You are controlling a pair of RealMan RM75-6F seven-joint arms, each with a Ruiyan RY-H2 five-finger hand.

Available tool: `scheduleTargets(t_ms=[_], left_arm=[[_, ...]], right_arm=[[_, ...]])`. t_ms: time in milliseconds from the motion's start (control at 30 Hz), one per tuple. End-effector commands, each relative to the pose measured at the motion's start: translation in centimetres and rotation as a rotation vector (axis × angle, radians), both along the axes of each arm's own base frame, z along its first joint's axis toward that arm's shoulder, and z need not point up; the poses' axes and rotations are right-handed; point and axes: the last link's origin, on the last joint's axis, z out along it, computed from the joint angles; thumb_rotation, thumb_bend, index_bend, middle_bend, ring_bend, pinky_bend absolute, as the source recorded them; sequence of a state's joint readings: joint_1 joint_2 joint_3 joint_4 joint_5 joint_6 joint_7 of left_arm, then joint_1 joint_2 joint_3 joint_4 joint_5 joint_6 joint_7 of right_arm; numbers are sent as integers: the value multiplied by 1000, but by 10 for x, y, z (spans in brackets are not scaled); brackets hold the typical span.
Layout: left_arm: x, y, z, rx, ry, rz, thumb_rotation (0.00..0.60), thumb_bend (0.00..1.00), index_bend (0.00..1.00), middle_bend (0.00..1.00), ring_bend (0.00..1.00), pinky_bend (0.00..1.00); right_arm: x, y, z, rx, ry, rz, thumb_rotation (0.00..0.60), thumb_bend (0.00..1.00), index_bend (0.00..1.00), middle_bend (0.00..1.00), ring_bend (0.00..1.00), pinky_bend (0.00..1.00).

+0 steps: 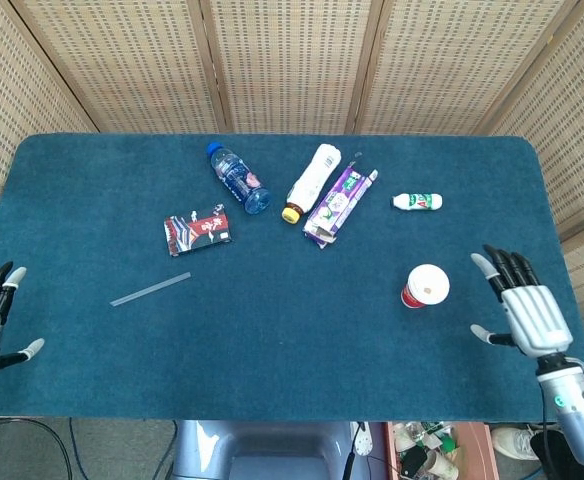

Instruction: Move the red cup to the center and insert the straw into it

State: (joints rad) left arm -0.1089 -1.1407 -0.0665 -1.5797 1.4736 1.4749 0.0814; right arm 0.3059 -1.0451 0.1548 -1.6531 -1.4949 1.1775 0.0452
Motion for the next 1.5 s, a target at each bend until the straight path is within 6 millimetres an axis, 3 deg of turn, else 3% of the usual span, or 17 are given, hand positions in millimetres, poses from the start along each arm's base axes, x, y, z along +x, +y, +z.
scheduleTargets(t_ms=[33,133,367,833,1067,1300,1500], left_arm=[[0,2,0,3,1,3,600,46,0,0,0,0],[-1,3,2,21,5,17,600,47,0,0,0,0],[-3,3,1,28,15,33,600,47,0,0,0,0],[-4,8,-1,21,15,45,600,48,0,0,0,0],[-4,8,0,20,11,45,600,47,0,0,0,0],[-5,9,0,14,4,50,600,47,0,0,0,0],[-7,10,3,18,-10,56,600,47,0,0,0,0]], right_arm=[[18,-44,-18,104,-27,-10,600,0,93,154,26,138],[18,-64,-36,183,-44,-61,600,0,118,178,47,177],[16,-81,-57,227,-33,-99,600,26,181,237,101,230],[15,-87,-67,258,-48,-141,600,225,444,488,345,541],[25,-85,-62,242,-68,-105,600,256,469,512,370,554],[80,-86,-51,255,-98,40,600,271,471,514,372,554],[137,-91,-55,298,-79,147,600,272,471,510,372,554]])
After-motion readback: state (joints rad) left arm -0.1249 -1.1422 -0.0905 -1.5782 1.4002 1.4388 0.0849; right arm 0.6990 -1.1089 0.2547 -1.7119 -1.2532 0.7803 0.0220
